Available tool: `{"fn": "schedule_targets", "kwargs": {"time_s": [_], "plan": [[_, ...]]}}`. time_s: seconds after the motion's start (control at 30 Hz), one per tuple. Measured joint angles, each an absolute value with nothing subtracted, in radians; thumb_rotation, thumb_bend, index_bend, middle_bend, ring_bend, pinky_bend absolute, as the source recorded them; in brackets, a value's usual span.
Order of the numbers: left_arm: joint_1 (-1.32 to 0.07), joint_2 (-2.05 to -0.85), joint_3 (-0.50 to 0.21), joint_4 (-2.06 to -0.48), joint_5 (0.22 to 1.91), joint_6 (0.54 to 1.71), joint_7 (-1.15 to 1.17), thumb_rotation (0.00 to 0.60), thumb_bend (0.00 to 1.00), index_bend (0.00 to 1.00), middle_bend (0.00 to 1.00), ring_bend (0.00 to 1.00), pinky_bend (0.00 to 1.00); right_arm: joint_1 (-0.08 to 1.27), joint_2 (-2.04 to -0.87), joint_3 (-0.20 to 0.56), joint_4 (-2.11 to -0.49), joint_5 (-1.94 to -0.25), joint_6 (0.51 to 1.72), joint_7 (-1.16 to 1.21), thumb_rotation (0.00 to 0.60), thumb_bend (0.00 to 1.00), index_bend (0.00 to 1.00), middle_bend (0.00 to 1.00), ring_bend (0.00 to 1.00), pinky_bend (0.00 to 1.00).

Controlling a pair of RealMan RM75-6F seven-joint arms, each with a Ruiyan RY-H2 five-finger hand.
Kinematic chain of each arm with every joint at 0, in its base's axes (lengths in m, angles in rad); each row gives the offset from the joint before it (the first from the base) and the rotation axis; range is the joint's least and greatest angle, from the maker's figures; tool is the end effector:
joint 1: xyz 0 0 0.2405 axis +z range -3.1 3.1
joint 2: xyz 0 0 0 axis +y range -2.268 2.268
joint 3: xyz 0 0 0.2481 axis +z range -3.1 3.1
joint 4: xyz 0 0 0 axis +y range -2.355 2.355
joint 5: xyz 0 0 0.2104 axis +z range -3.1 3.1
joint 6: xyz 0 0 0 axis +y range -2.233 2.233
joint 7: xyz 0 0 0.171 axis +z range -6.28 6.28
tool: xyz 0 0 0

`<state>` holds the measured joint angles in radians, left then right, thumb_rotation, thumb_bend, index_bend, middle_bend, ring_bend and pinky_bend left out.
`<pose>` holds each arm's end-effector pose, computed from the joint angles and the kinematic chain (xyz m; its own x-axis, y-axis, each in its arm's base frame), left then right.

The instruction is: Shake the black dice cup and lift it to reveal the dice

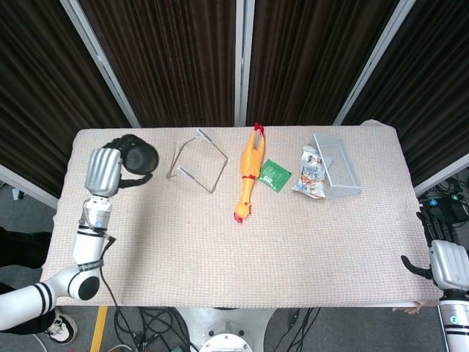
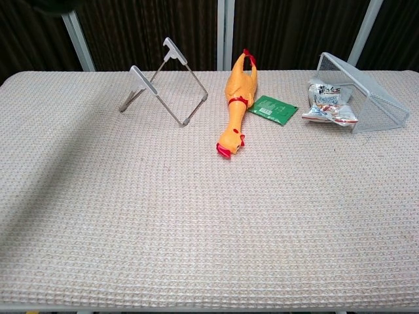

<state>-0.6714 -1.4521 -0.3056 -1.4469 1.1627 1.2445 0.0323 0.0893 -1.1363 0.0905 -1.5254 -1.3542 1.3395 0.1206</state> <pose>-0.1504 0.3987 0.0840 0.1124 -0.0812 0.9903 0.9627 -0.2379 -0.1288 -0.3475 -0.2161 0.1543 0.3127 -0.0801 0.9465 -0.9349 0.1499 0.3216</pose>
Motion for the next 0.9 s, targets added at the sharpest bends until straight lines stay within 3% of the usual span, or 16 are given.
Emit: {"fn": "schedule_targets", "kwargs": {"time_s": [0.23, 0.33, 0.5, 0.77, 0.9], "plan": [[-0.731, -1.35, -0.228, -1.48, 0.972, 0.772, 0.145, 0.6, 0.25, 0.5, 0.54, 0.43, 0.49, 0.09, -1.141, 0.088, -1.517, -1.358, 1.337, 0.128, 0.6, 0.15, 0.0, 0.0, 0.0, 0.0], [-0.773, -1.299, -0.191, -1.493, 0.861, 0.658, 0.192, 0.6, 0.25, 0.5, 0.54, 0.43, 0.49, 0.089, -1.141, 0.09, -1.515, -1.355, 1.338, 0.129, 0.6, 0.15, 0.0, 0.0, 0.0, 0.0], [-0.819, -1.252, -0.174, -1.507, 0.788, 0.65, 0.215, 0.6, 0.25, 0.51, 0.54, 0.43, 0.49, 0.091, -1.144, 0.09, -1.514, -1.352, 1.332, 0.126, 0.6, 0.15, 0.0, 0.0, 0.0, 0.0], [-0.803, -1.266, -0.216, -1.537, 0.861, 0.823, 0.173, 0.6, 0.25, 0.5, 0.54, 0.43, 0.49, 0.095, -1.15, 0.09, -1.508, -1.349, 1.324, 0.124, 0.6, 0.15, 0.0, 0.0, 0.0, 0.0], [-0.804, -1.263, -0.222, -1.614, 0.902, 0.822, 0.147, 0.6, 0.25, 0.5, 0.54, 0.43, 0.49, 0.098, -1.157, 0.089, -1.504, -1.344, 1.312, 0.119, 0.6, 0.15, 0.0, 0.0, 0.0, 0.0]]}}
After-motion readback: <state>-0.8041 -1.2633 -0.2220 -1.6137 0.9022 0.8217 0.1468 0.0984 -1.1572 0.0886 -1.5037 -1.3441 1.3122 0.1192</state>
